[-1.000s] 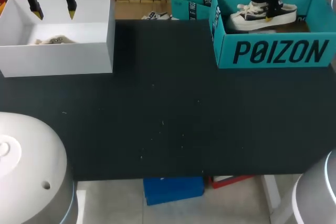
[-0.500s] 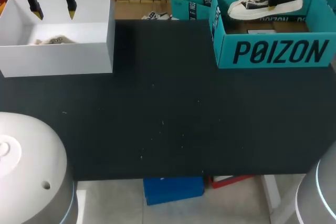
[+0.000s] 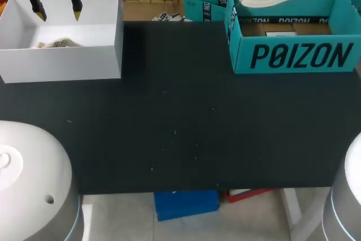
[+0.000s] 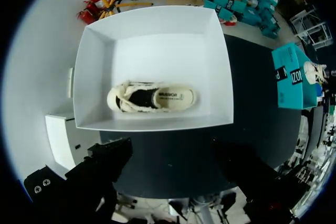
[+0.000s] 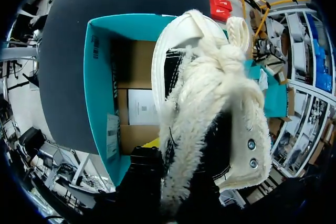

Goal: Take the shoe out of the shoebox, open the shoe tongue, remove and reinsert the insole, then place the shoe into the shoebox

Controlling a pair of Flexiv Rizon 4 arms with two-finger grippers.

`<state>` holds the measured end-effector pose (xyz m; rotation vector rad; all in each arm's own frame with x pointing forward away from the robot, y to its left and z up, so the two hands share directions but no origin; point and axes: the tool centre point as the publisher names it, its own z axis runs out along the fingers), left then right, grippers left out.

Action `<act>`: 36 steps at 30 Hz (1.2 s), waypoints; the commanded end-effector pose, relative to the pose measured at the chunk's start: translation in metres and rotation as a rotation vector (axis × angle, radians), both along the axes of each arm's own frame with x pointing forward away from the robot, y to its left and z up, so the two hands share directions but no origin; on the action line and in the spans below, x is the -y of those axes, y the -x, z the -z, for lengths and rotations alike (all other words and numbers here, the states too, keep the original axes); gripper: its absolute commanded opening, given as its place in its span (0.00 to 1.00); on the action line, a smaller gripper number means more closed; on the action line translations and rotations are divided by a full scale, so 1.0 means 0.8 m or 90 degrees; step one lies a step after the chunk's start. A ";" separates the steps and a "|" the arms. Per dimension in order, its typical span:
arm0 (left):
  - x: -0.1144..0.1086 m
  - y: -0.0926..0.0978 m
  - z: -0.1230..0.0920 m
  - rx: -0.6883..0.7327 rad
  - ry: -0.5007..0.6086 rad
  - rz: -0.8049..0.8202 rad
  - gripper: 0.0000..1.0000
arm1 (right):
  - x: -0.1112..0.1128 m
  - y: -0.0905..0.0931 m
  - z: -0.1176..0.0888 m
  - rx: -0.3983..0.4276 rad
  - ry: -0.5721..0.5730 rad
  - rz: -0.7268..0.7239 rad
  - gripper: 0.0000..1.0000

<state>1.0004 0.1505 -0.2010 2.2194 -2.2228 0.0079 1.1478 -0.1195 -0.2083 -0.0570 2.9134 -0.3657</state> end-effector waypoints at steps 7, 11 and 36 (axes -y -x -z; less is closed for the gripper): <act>0.000 0.000 -0.001 -0.001 -0.001 0.000 1.00 | -0.089 0.116 -0.107 0.128 0.022 -0.041 0.00; 0.000 0.000 -0.001 -0.001 -0.001 0.000 1.00 | -0.134 0.160 -0.109 0.146 0.015 -0.039 0.00; 0.000 0.000 -0.001 -0.001 -0.001 0.000 1.00 | -0.378 0.305 0.029 0.129 -0.056 0.057 0.00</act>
